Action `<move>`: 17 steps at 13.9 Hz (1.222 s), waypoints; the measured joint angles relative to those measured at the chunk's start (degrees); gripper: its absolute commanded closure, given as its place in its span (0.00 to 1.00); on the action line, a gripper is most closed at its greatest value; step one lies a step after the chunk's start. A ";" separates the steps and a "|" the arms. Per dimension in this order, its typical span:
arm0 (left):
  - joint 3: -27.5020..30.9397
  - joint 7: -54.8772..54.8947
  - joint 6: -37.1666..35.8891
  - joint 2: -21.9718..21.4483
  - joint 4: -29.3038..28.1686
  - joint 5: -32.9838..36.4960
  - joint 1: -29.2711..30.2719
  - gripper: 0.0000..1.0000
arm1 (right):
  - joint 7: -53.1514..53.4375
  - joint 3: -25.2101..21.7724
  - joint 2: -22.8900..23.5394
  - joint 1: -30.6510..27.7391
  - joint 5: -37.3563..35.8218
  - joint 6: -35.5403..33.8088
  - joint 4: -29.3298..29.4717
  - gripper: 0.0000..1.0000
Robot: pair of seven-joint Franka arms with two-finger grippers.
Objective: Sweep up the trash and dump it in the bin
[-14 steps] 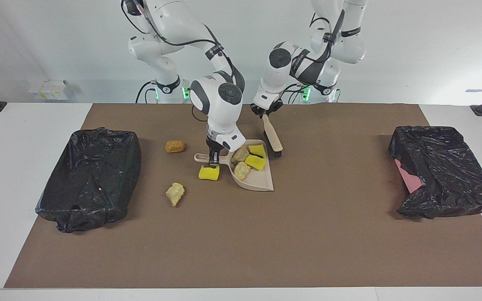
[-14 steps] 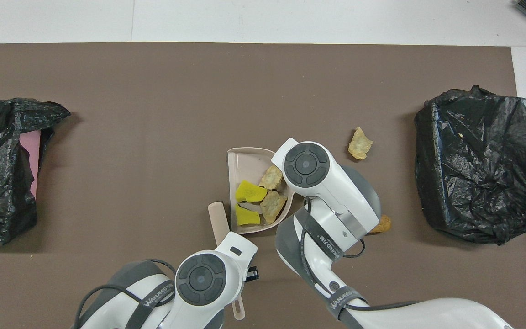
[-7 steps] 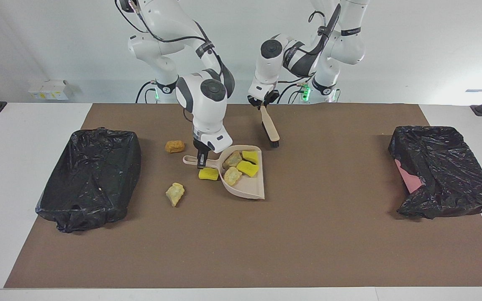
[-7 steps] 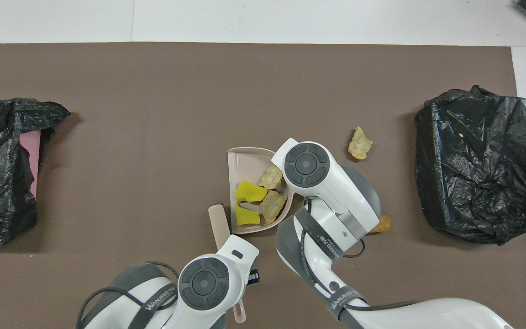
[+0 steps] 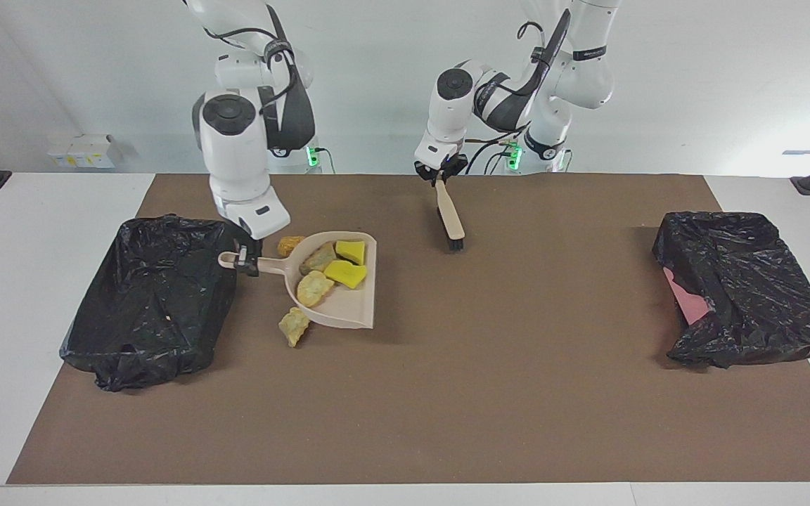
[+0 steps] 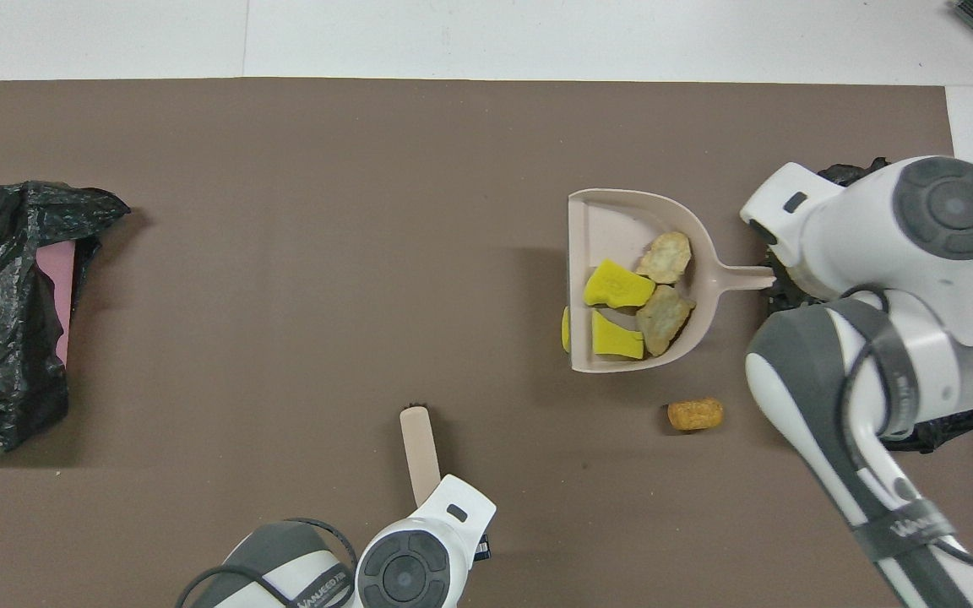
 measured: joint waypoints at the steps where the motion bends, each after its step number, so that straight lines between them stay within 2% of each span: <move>1: 0.01 0.33 0.52 0.72 0.00 -0.11 0.00 0.23 | -3.27 -0.03 -1.14 -2.67 0.82 -0.95 -0.04 1.00; 2: 0.01 0.64 0.99 1.27 0.02 -0.19 0.00 0.00 | -5.59 -0.06 -2.22 -5.31 1.21 -1.81 -0.06 1.00; 6: 0.17 0.95 0.84 1.60 1.75 -0.26 0.01 0.00 | -16.80 -0.26 -4.52 -17.34 1.48 -0.60 -0.32 1.00; 10: 1.26 0.94 -5.68 1.13 6.57 -0.29 1.91 0.00 | -26.51 -0.53 -4.39 -26.33 1.23 4.78 -0.58 1.00; 12: 1.58 0.99 -9.82 0.82 9.82 -0.29 6.69 0.00 | -26.60 -0.55 -4.18 -27.48 -2.47 7.00 -0.58 1.00; 14: 1.90 2.21 -13.41 0.71 12.76 -0.29 11.88 0.00 | -21.35 -0.19 -4.12 -27.08 -8.79 7.29 -0.73 1.00; 17: 2.06 8.16 -18.44 0.69 17.31 -0.29 17.80 0.00 | -12.36 0.27 -4.12 -23.50 -19.69 5.90 -1.18 1.00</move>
